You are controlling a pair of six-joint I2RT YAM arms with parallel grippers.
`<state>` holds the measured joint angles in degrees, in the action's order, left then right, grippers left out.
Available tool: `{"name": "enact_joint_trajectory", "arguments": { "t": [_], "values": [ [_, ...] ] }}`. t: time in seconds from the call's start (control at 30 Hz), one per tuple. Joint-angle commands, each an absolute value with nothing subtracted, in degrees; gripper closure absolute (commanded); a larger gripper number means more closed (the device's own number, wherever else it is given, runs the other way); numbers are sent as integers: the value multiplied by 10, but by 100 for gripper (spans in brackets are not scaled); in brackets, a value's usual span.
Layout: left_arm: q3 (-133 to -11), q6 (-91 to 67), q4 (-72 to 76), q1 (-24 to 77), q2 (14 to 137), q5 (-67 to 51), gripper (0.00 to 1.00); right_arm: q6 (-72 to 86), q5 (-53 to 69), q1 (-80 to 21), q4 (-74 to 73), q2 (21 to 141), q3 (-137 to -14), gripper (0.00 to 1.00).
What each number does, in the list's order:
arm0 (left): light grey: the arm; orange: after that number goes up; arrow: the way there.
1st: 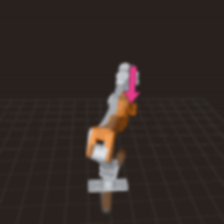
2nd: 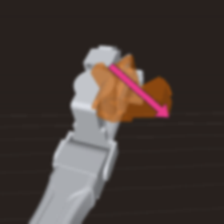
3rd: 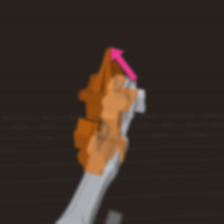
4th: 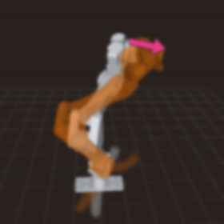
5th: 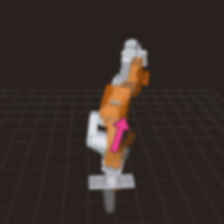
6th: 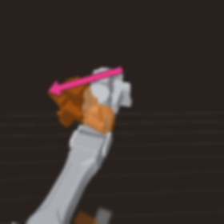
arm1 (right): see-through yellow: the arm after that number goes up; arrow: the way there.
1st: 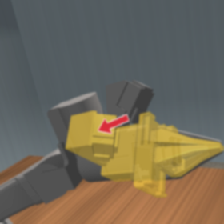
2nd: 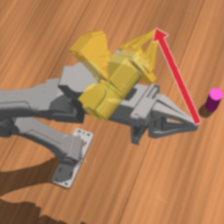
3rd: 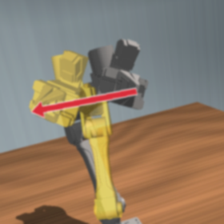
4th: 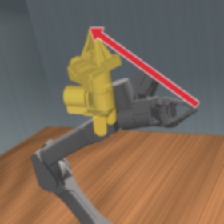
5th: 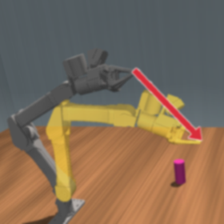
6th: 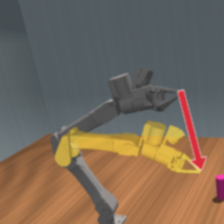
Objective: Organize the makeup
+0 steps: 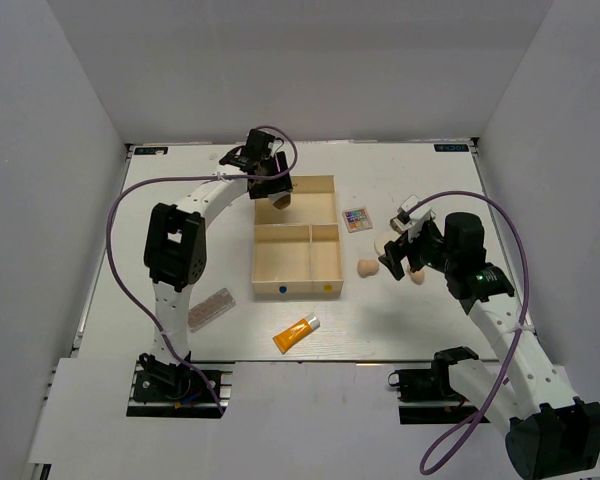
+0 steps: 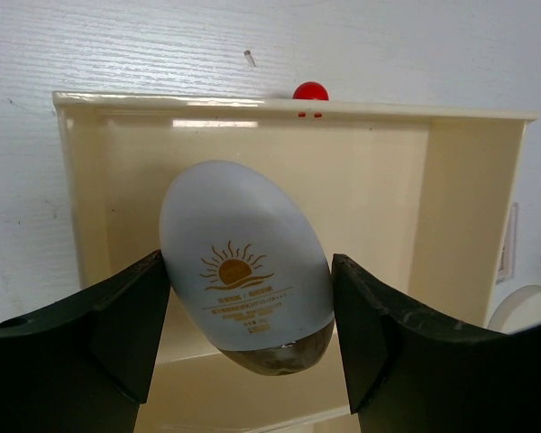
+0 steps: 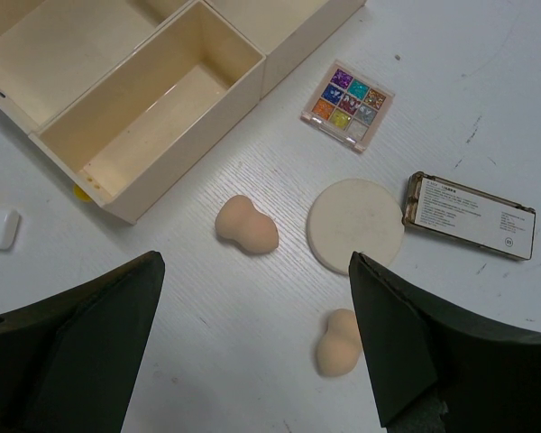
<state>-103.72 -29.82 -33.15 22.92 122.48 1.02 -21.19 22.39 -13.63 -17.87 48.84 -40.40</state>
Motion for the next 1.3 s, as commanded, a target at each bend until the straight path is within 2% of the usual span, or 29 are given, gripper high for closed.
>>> {"name": "enact_joint_trajectory", "arguments": {
  "t": [0.0, 0.03, 0.17, 0.2, 0.37, 0.4, 0.73, 0.93, 0.97, 1.07, 1.1, 1.17, 1.27],
  "values": [
    [-1066, -295, -334, 237, 1202, 27, 38, -209, 221, -136, -160, 488, -402, 11],
    [-1066, -295, -335, 237, 1201, 28, 32, -208, 221, -137, -160, 487, -403, 11],
    [-1067, -291, -341, 243, 1191, 31, 29, -207, 223, -137, -161, 487, -403, 11],
    [-1067, -291, -343, 243, 1186, 34, 22, -208, 224, -138, -162, 486, -403, 11],
    [-1063, -288, -349, 243, 1172, 37, 19, -207, 223, -136, -162, 485, -403, 11],
    [-1062, -289, -349, 243, 1172, 36, 11, -207, 224, -136, -161, 485, -403, 11],
    [-1042, -291, -338, 243, 1142, 10, 7, -207, 222, -135, -162, 484, -402, 11],
    [-968, -263, -317, 262, 1069, -52, 21, -207, 222, -136, -162, 484, -402, 11],
    [-950, -254, -316, 262, 1034, -69, 34, -207, 221, -138, -162, 483, -402, 11],
    [-854, -234, -291, 289, 952, -135, 64, -207, 224, -139, -160, 484, -402, 11],
    [-829, -227, -286, 298, 929, -148, 68, -207, 225, -138, -162, 484, -402, 11],
    [-769, -204, -296, 324, 891, -157, 71, -207, 225, -139, -161, 485, -403, 11],
    [-720, -160, -336, 357, 831, -145, 68, -208, 225, -140, -161, 485, -403, 11]
  ]
}}
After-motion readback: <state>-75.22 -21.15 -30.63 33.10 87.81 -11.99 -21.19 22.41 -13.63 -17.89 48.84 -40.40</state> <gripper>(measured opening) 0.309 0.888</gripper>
